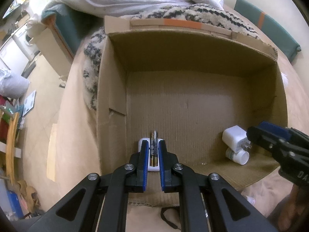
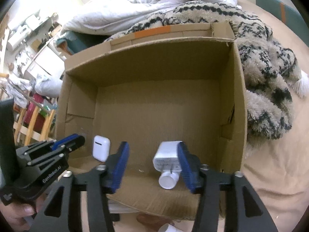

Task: Organize rigid objects
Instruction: 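Lower the battery and charger into the box and open both grippers, then grasp the black flashlight with the left gripper while the right gripper grasps the pill bottle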

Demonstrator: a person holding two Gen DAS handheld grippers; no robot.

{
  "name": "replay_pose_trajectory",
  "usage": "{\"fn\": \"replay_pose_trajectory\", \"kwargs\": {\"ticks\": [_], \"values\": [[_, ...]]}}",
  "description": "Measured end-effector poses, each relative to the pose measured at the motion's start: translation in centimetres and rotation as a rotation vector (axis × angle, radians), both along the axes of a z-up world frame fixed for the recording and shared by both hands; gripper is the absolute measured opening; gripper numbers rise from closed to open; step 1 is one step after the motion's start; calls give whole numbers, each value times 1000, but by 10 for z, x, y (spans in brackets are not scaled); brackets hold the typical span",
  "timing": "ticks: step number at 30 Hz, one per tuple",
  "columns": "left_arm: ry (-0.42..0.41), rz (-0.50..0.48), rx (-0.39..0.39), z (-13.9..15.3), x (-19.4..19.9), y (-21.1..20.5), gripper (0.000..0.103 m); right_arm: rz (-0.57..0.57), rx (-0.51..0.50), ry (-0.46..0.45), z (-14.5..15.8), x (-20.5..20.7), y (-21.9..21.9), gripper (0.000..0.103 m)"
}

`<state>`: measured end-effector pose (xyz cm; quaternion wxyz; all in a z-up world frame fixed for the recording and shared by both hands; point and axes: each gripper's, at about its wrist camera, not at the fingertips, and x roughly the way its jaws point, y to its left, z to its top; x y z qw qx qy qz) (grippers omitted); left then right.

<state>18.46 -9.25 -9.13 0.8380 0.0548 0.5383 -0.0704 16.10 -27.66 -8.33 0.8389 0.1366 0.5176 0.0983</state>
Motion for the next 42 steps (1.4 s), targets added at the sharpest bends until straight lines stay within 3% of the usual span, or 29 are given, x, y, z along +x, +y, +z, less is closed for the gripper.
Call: {"fn": "replay_pose_trajectory", "kwargs": {"ticks": [3,4,6,8,9,13,17,31,38,42], "values": [[-15,-9,13,4,-1,-1,13,-13,12,-6,3,0,-4,70],[-24,-11,12,6,-2,-1,18,-17,23,-9,4,0,-6,71],[-37,-16,9,9,-3,-1,33,-32,34,-21,7,-2,-8,80],[-63,-15,15,14,-5,-2,61,-42,40,-38,11,-3,-10,91],[-83,-14,15,18,-7,-1,65,-46,44,-45,13,-4,-11,98],[-126,-39,24,27,-14,-4,67,-61,37,-61,18,-7,-14,100],[-80,-34,-31,26,-19,0,67,-76,36,-60,18,-9,-18,100],[-39,45,-61,32,-52,33,67,-72,45,-98,42,-47,-22,100],[-17,90,-69,23,-68,46,67,-76,80,-57,38,-76,-21,100],[13,77,-73,14,-77,41,67,-105,93,21,22,-92,-19,100]]}}
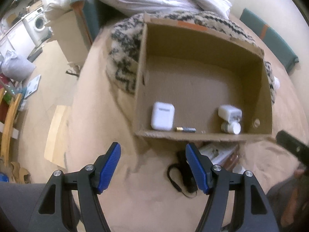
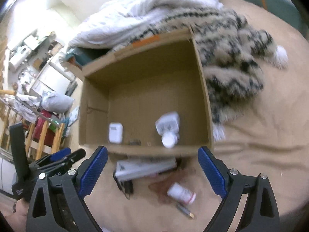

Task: Organize rigid objects
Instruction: 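Grasp the black flashlight with the left gripper while the right gripper grasps the pill bottle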

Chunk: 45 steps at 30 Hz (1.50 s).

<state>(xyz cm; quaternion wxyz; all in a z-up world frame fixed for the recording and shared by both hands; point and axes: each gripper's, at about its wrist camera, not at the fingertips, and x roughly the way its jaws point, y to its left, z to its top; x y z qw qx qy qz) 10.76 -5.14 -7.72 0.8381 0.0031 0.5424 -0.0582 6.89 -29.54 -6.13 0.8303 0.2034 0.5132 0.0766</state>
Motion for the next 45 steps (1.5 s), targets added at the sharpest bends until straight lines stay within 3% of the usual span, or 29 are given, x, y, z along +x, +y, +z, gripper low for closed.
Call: {"fn": "replay_pose_trajectory", "kwargs": {"ticks": [5,12,17,21,24,26,30,32,34,39,45], "values": [[68,-24,8,-20,-5,-11,67,-22,23,93,-21,-7,2,100],[251,-88,10,-68,-12,-36,66,-65,57,153,-35,-2,-6,100],[285,-151,36,-84,-10,-62,66,-94,94,240,-53,-4,-17,100],[312,-116,40,-97,-2,-67,66,-132,169,371,-83,-9,-24,100],[330,-88,44,-105,2,-68,60,-137,228,438,-101,-14,-20,100],[330,-88,62,-108,3,-70,50,-136,231,454,-108,-13,-15,100],[335,-81,52,-109,6,-66,45,-122,183,461,-112,-9,-7,83],[337,-75,39,-108,9,-61,31,-118,155,463,-114,-9,-4,75],[345,-70,26,-107,12,-57,22,-112,118,461,-113,-9,-3,51],[338,-74,37,-103,7,-61,20,-72,77,406,-102,-10,5,50],[322,-16,95,-95,-4,-33,20,-62,85,307,-82,-9,8,50]]}}
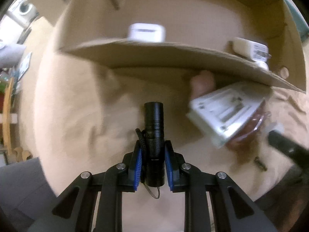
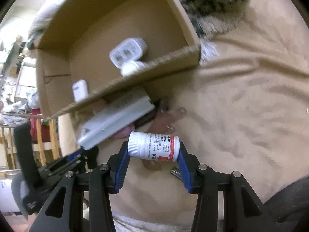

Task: Organize rigid objects
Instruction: 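Grasp the black flashlight with the left gripper while the right gripper grasps the pill bottle, then lower the flashlight and red-labelled pill bottle into the box and open both grippers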

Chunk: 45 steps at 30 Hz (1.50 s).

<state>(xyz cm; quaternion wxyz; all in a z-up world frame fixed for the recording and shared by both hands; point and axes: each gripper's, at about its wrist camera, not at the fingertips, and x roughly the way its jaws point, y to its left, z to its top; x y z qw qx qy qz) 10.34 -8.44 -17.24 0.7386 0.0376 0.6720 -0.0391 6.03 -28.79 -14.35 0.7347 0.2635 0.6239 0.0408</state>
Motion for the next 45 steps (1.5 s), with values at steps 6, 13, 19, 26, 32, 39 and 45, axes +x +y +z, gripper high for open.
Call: {"fn": "replay_pose_trajectory", "kwargs": {"ticks": [6,13,19,26,32,39,45], "values": [[-45,101,46,15,1,30,20,18,-17,-52,12,1,-1,50],[-100,174,4,44,-7,57,20,29,-68,-155,38,-1,-1,50],[-202,175,10,85,-17,63,20,44,-115,-258,63,-5,-1,50],[-356,149,11,137,-26,56,20,47,-146,-409,96,-8,1,50],[-439,129,-21,164,-18,57,20,32,-141,-505,114,-6,-3,50],[-481,90,-55,173,6,47,19,38,-156,-562,129,8,-9,50],[-472,80,-97,173,29,38,19,31,-131,-553,125,26,-14,50]]}}
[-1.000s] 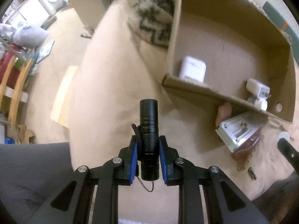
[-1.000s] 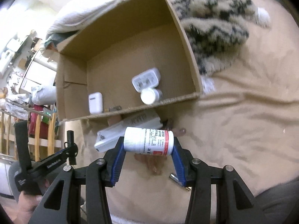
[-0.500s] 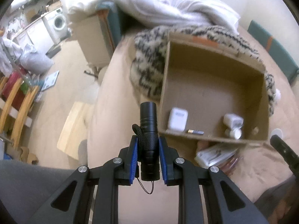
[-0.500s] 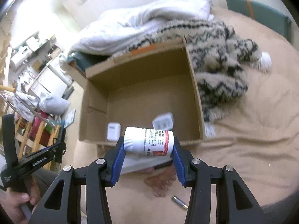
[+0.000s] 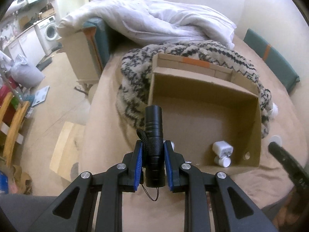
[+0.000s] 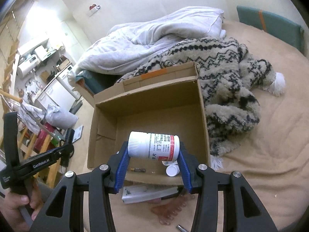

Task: Organize rigid objects
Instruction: 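Lower the flashlight and red-labelled pill bottle into the box and open both grippers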

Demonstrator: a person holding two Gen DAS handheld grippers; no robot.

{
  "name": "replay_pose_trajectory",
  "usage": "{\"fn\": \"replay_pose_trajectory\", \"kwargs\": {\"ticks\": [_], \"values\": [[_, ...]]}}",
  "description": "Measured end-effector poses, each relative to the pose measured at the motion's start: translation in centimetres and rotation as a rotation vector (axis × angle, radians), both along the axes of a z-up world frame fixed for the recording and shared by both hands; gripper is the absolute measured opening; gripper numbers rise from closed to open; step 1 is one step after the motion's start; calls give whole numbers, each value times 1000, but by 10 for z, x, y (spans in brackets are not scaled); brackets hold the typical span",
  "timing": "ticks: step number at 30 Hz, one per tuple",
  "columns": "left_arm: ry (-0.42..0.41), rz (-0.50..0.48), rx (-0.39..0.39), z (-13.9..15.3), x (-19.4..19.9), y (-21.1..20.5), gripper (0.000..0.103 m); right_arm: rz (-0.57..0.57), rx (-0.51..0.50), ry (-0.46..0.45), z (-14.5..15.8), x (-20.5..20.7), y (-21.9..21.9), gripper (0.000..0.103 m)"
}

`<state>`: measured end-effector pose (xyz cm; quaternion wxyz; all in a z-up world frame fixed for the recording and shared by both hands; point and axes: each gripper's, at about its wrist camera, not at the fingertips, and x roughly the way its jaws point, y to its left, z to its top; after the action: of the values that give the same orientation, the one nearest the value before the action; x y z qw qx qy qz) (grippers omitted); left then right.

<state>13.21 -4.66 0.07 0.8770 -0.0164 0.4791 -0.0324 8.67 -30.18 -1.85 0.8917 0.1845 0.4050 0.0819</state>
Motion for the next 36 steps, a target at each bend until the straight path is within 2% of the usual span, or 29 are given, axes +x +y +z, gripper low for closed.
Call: {"fn": "replay_pose_trajectory", "kwargs": {"ticks": [9,13,24,29,31,36], "values": [[-5,-82,-55,-7,27,-23,19,25,-42,20,-7,32,1,50],[2,-98,-18,-17,39,-32,19,41,-50,41,-15,45,6,50],[93,-101,-24,-70,56,-43,20,113,-111,193,-52,57,30,50],[108,-122,21,-80,53,-48,19,109,-113,240,-63,60,31,50],[113,-124,29,-83,53,-49,15,106,-118,255,-66,61,31,50],[94,-138,50,-80,50,-53,15,91,-107,289,-74,63,28,50]]}}
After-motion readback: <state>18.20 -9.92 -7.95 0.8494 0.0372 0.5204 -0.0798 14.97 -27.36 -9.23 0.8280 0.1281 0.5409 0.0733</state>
